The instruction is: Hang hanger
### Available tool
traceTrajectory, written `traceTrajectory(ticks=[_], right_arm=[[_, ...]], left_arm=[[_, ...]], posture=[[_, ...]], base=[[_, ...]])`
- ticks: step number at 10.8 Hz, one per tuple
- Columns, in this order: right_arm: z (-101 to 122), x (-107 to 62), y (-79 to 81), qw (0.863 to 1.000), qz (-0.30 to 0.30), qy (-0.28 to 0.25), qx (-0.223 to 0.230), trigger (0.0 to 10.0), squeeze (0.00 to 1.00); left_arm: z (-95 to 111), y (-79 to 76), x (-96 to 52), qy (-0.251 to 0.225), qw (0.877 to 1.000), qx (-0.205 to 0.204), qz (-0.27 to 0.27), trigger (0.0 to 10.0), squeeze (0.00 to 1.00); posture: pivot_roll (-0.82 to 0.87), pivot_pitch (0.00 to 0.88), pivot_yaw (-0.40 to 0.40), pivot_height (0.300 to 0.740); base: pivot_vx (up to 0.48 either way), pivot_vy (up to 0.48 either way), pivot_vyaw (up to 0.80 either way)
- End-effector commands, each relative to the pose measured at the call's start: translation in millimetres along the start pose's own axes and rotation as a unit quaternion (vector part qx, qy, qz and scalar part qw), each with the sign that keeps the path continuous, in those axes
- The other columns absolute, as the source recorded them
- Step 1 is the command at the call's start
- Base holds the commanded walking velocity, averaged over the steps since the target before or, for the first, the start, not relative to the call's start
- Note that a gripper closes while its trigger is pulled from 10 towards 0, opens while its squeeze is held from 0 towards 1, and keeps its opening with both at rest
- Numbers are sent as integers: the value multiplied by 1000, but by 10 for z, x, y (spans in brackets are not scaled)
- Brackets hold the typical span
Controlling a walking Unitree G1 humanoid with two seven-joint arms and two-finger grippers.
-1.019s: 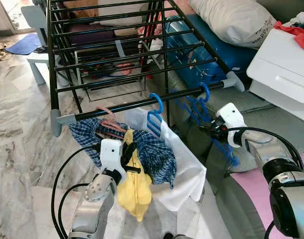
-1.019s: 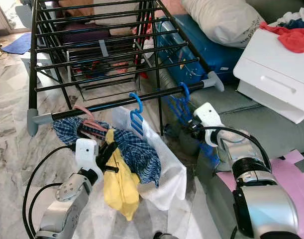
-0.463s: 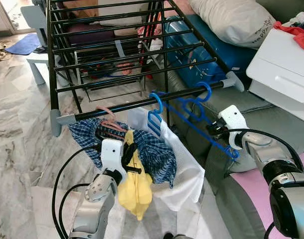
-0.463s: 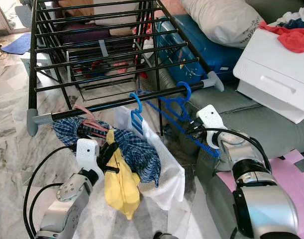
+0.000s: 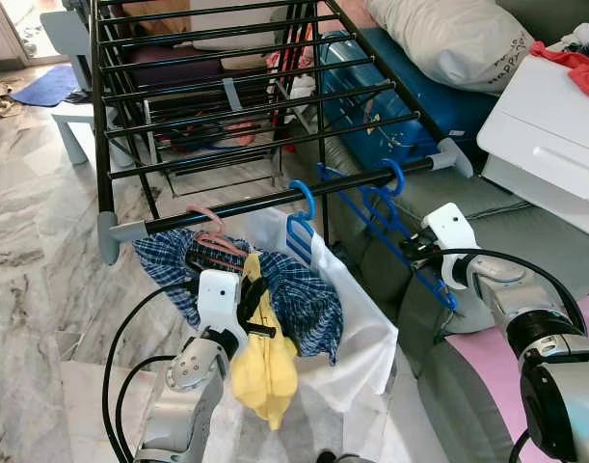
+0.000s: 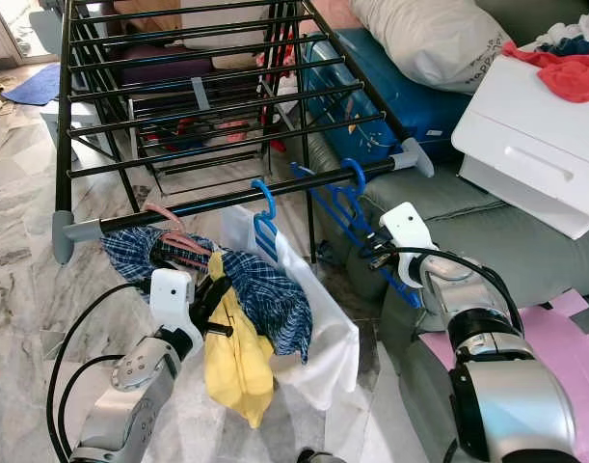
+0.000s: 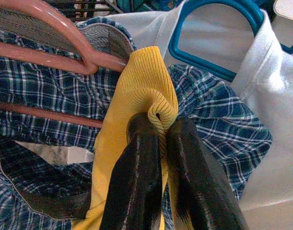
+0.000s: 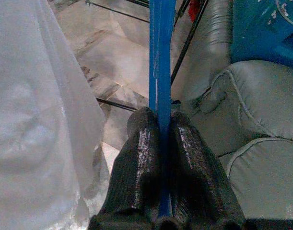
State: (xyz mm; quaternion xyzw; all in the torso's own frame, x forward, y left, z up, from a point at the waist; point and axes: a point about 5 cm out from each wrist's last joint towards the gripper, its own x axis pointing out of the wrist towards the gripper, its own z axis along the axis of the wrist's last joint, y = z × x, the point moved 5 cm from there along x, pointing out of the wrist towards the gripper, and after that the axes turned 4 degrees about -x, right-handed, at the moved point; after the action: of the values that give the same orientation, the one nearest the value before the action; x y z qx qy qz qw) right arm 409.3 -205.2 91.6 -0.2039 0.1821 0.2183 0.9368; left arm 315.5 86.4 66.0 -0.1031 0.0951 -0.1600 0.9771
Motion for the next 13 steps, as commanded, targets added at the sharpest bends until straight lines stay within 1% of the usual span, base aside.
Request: traceTrajectory(ticks=[1, 2, 3, 4, 5, 6, 7, 8, 9, 10, 11, 12, 13], right_arm=[[2, -9, -37, 1000, -15, -7, 10, 0, 0], [113, -19, -112, 999, -36, -31, 8, 0, 0], [197, -32, -149, 997, -48, -54, 7, 0, 0], [249, -64, -161, 994, -56, -86, 20, 0, 0], [159, -104, -112, 992, -62, -102, 40, 549, 0], [-61, -134, 13, 992, -61, -91, 60, 8902, 0], [-211, -154, 136, 992, -53, -83, 72, 10000, 0], [-497, -241, 399, 994, -43, -66, 82, 10000, 0], [-562, -294, 476, 993, -45, -64, 89, 10000, 0], [-630, -344, 492, 992, -62, -58, 97, 10000, 0], [-668, -416, 442, 988, -106, -55, 100, 10000, 0], [-731, -466, 348, 982, -153, -42, 100, 10000, 0], [-755, -506, 296, 976, -183, -39, 114, 10000, 0]], left_arm=[[19, -54, 17, -1, 1000, 5, -13, 10000, 0], [18, -37, 9, -1, 1000, 7, -9, 10000, 0], [16, -25, 2, -2, 1000, 6, -7, 10000, 0], [15, -12, -1, -3, 1000, 7, -3, 10000, 0], [6, 11, -1, -1, 1000, 14, 4, 10000, 0], [-6, 33, 5, 3, 1000, 26, 12, 10000, 0], [-19, 46, 12, 8, 999, 33, 16, 10000, 0], [-1, 111, -5, 8, 999, 36, 29, 10000, 0], [-8, 142, -26, 10, 999, 38, 32, 10000, 0], [-18, 142, -41, 10, 999, 39, 32, 10000, 0], [11, 151, -55, 5, 998, 42, 36, 10000, 0], [23, 167, -55, 3, 998, 42, 38, 10000, 0], [22, 166, -52, 4, 998, 42, 38, 10000, 0]], posture=[[-29, 85, -28, 740], [-26, 83, -30, 740], [-25, 80, -32, 740], [-28, 76, -35, 740], [-35, 76, -28, 740], [-42, 77, -21, 740], [-46, 79, -17, 740], [-55, 91, -6, 740], [-56, 97, 0, 740], [-54, 95, 0, 740], [-51, 91, 1, 740], [-50, 89, 0, 740], [-48, 88, -2, 740]], base=[[0, 0, 0], [0, 0, 0], [0, 0, 0], [0, 0, 0], [0, 0, 0], [0, 0, 0], [0, 0, 0], [0, 0, 0], [0, 0, 0], [0, 0, 0], [0, 0, 0], [0, 0, 0], [0, 0, 0]])
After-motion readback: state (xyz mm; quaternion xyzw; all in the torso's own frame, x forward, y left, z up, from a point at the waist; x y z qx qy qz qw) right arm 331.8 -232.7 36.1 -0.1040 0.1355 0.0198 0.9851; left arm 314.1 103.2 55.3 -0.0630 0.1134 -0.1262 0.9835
